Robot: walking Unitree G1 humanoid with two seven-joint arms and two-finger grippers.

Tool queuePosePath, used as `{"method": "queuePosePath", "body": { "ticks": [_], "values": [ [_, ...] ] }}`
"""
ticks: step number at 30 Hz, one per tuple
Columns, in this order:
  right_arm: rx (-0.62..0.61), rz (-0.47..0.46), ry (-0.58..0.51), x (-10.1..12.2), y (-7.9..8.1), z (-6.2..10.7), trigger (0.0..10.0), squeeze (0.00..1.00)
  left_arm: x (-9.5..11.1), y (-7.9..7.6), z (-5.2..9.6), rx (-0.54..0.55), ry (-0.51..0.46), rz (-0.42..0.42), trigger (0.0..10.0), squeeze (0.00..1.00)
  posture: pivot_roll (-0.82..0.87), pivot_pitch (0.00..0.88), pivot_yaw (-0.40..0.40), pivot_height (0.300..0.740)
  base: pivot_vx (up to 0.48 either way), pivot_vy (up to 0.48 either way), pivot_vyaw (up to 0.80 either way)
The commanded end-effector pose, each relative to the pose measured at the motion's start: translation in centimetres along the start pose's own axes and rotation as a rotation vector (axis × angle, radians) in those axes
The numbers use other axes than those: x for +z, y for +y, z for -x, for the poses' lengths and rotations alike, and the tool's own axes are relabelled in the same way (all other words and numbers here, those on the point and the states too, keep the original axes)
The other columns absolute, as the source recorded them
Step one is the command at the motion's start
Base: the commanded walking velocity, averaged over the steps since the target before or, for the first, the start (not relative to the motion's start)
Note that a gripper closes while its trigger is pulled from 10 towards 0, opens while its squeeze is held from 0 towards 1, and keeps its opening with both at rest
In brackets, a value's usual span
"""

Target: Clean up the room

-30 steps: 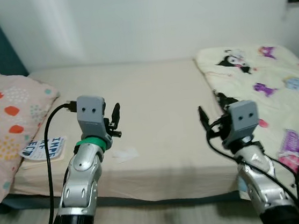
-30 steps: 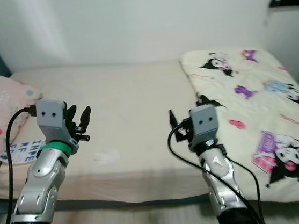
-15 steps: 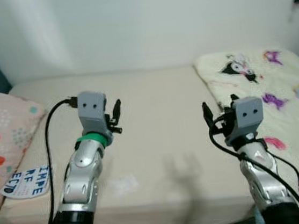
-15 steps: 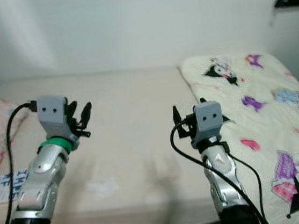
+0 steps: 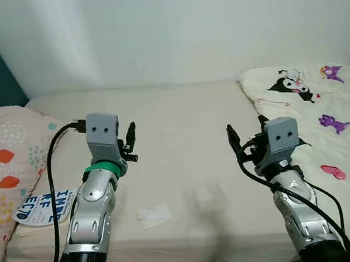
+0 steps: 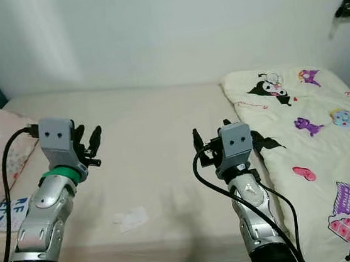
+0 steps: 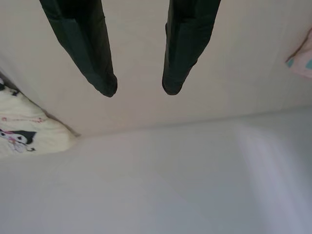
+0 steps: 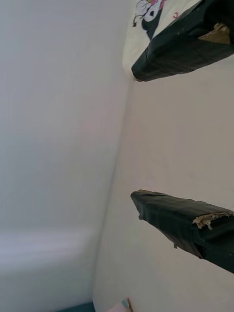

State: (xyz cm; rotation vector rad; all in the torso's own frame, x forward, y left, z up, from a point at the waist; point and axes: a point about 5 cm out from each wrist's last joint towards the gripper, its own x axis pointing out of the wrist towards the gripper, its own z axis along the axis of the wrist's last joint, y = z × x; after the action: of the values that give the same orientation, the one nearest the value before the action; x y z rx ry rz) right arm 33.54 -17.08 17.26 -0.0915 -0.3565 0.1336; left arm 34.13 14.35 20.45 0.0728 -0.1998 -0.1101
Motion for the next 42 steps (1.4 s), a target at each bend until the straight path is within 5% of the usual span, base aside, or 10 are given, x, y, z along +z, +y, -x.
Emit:
{"method": "queuePosePath", "body": {
  "ticks": [1, 21, 42],
  "values": [
    [-0.009, -0.017, 0.033, -0.74, 0.05, 0.43, 10.0, 0.0, -1.24, 0.11, 0.32, -0.006, 0.058, -0.016, 10.0, 0.0, -0.13, 0.062, 0.082, 0.74, 0.0, 0.0, 0.0],
    [-0.006, -0.027, 0.03, -0.71, 0.07, 0.39, 10.0, 0.0, -1.55, -0.01, 0.44, -0.017, 0.069, 0.0, 10.0, 0.0, -0.13, 0.057, 0.082, 0.74, 0.0, 0.0, 0.0],
    [-0.01, -0.021, 0.032, -0.74, -0.04, 0.48, 10.0, 0.0, -1.36, 0.06, 0.34, -0.015, 0.065, -0.001, 10.0, 0.0, -0.13, 0.062, 0.085, 0.74, 0.0, 0.457, 0.0]
  ]
}}
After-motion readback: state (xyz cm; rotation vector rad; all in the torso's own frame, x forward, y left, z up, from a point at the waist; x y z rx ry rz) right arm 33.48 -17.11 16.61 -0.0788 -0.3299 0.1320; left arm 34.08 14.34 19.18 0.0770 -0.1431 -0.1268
